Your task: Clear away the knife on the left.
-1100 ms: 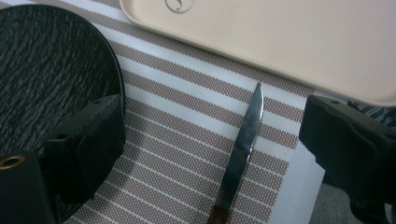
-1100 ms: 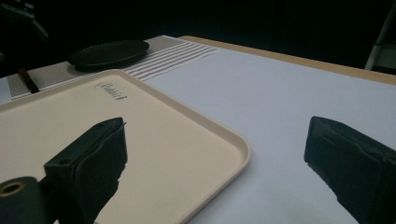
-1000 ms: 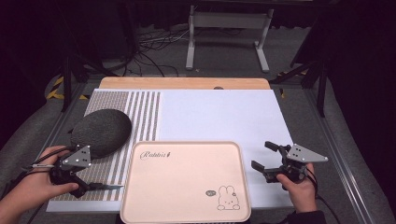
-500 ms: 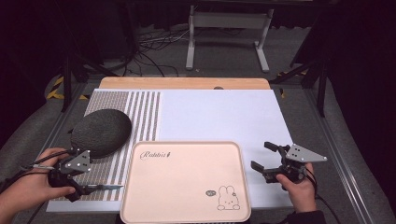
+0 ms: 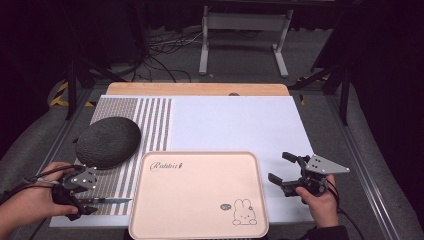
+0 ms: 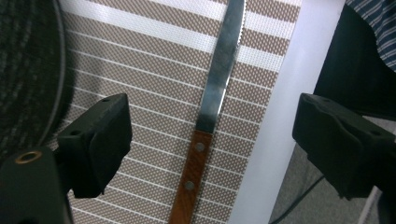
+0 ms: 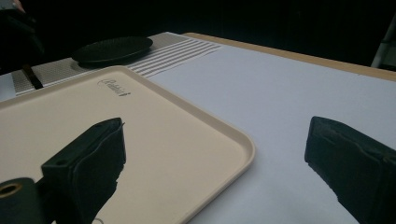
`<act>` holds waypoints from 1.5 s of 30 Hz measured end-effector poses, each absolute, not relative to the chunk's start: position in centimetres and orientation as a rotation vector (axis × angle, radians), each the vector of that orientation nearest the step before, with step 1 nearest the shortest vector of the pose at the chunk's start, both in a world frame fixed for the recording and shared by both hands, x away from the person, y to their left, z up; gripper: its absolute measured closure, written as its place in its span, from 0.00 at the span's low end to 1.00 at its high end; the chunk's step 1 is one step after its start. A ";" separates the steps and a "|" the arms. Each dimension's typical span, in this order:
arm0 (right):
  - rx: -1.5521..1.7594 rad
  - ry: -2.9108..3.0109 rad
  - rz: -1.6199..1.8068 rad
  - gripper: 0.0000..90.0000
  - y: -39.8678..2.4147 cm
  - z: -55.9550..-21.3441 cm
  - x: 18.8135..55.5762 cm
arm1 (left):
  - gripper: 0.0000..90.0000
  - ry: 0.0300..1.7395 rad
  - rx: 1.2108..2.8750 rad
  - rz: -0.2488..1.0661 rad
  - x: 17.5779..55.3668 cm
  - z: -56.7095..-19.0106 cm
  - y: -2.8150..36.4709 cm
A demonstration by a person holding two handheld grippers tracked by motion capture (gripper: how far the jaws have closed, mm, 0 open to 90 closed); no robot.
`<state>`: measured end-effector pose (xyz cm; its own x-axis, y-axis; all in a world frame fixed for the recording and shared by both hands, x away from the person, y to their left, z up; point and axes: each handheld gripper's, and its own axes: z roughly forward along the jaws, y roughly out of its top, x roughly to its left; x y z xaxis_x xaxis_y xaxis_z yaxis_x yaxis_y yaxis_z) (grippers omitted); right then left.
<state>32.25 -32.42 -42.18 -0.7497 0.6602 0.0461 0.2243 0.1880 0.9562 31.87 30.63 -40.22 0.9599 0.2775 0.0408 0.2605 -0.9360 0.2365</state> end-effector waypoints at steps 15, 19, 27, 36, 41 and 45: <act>0.820 2.106 1.591 0.07 -32.4 -42.2 32.3 | 0.43 0.307 2.983 0.076 33.0 -41.9 32.2; 0.815 2.109 1.607 0.07 -32.3 -42.3 32.3 | 0.57 0.285 2.979 0.053 33.2 -42.2 32.4; 0.819 2.110 1.624 0.07 -32.4 -42.4 32.3 | 0.73 0.208 3.027 0.026 33.4 -42.7 32.1; 0.825 2.104 1.642 0.07 -32.6 -42.4 32.3 | 0.86 0.115 3.114 0.054 33.1 -42.8 30.8; 0.827 2.099 1.651 0.07 -32.8 -42.4 32.3 | 0.86 0.088 3.123 0.044 33.2 -42.8 30.7; 0.823 2.101 1.648 0.06 -32.8 -42.4 32.3 | 0.86 0.089 3.130 0.052 33.1 -42.8 30.6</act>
